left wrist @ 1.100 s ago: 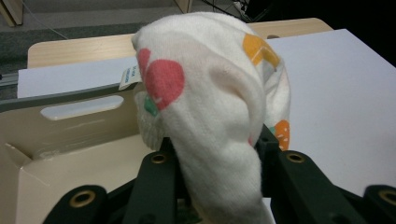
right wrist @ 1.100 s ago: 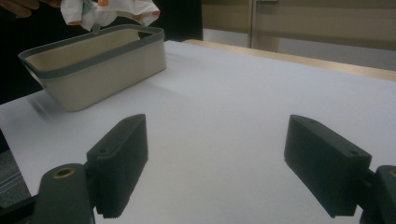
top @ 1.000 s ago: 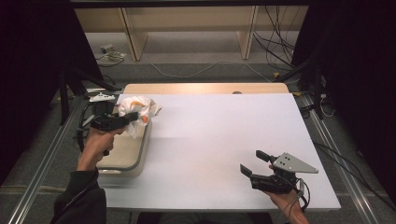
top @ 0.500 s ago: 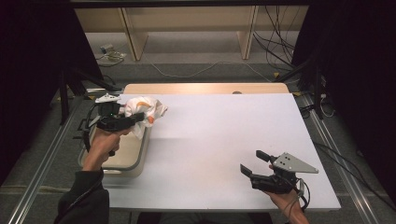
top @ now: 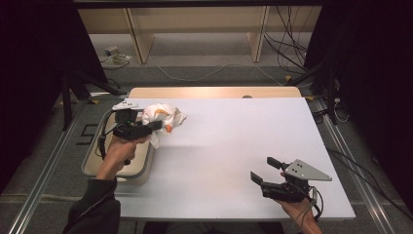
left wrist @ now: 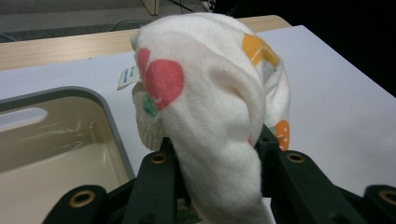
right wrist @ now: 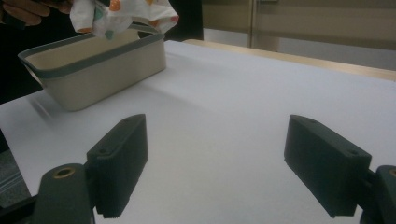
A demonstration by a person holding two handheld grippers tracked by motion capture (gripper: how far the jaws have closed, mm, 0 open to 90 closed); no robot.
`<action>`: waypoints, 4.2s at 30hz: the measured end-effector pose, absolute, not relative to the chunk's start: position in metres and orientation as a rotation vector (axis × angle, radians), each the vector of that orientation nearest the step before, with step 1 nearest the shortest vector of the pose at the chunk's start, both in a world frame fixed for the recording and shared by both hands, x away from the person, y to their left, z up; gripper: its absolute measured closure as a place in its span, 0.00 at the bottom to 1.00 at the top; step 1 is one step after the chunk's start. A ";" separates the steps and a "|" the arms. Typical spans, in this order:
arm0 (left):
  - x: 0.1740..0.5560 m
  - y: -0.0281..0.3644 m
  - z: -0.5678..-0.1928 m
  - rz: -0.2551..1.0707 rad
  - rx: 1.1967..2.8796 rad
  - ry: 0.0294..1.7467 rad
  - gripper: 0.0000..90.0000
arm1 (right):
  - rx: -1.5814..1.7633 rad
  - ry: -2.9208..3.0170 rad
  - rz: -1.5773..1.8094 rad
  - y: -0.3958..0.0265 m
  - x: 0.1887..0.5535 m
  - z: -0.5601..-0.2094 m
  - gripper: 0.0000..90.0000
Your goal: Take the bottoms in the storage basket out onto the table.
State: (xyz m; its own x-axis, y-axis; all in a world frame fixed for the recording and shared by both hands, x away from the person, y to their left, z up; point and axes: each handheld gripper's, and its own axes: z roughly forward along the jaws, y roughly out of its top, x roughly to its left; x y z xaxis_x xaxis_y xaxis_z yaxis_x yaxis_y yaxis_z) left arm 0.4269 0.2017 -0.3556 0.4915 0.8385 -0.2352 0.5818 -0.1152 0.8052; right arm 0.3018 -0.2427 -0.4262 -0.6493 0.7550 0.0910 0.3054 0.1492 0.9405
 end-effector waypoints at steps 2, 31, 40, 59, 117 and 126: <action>0.427 0.196 -0.357 0.338 1.815 1.182 0.76 | 1.012 2.029 1.507 -0.243 0.302 -0.426 0.25; 0.425 0.149 -0.370 0.241 1.830 1.100 0.76 | 1.008 2.033 1.501 -0.243 0.302 -0.426 0.25; 0.424 0.132 -0.377 0.218 1.855 1.079 0.76 | 1.005 2.033 1.501 -0.243 0.302 -0.427 0.25; 0.424 0.103 -0.393 0.182 1.876 1.059 0.76 | 1.009 2.032 1.501 -0.243 0.303 -0.427 0.25; 0.421 0.037 -0.438 0.061 2.019 0.964 0.75 | 1.007 2.038 1.501 -0.242 0.302 -0.428 0.25; 0.426 0.041 -0.451 0.031 2.043 1.011 0.70 | 1.004 2.037 1.502 -0.242 0.302 -0.427 0.25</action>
